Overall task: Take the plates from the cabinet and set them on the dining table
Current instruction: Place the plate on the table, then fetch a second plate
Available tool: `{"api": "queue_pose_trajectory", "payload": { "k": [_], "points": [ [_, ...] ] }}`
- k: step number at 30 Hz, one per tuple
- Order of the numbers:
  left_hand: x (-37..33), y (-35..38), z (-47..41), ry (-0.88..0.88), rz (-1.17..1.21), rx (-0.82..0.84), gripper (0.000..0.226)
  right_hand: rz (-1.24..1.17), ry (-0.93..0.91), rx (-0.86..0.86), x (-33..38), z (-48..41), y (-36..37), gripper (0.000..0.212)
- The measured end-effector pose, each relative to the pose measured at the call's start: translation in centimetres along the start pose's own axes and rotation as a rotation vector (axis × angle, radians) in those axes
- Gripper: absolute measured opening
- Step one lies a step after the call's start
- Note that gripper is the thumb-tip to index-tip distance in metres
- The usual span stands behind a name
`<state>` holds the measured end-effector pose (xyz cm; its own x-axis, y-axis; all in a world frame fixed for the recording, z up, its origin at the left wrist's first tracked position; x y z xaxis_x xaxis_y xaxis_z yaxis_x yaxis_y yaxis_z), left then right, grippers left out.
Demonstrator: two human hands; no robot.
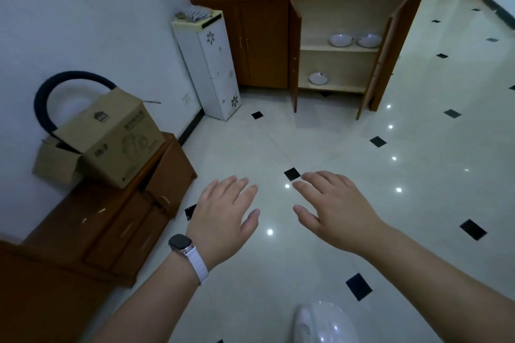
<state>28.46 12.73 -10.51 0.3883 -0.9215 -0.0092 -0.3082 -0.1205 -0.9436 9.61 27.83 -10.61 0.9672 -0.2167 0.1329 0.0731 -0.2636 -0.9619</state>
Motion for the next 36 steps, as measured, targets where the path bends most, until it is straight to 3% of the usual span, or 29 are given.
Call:
{"api": "queue_pose_trajectory", "payload": {
  "k": [6,14,29,36],
  "points": [
    [1.2,2.3,-9.9,0.058,0.029,-0.013,0.039,0.002,0.059,-0.007,-6.9,-6.5,-0.6,0.047],
    [5.3,5.2,-18.2,0.125,0.028,-0.017,0.039,-0.010,0.131,-0.023,-10.7,-13.5,0.1,0.047],
    [23.0,12.5,-38.1,0.243,0.188,-0.125,0.039,0.123,0.339,0.021,-14.1,-35.2,3.7,0.050],
    [27.7,14.3,-45.6,0.329,0.151,-0.075,0.042,0.155,0.385,0.036,-15.7,-41.4,4.9,0.048]
  ]
}}
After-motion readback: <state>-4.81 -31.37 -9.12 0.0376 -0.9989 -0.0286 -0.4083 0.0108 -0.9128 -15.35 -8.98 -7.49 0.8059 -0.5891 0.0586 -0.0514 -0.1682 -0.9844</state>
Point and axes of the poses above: each hand's wrist, its own z-axis away from the middle knuckle, its own y-axis out of the palm, x = y × z, the point moved 1 cm from there along -z, towards the middle knuckle, and after that the axes turned 2 degrees about x, right-handed, at the moved point
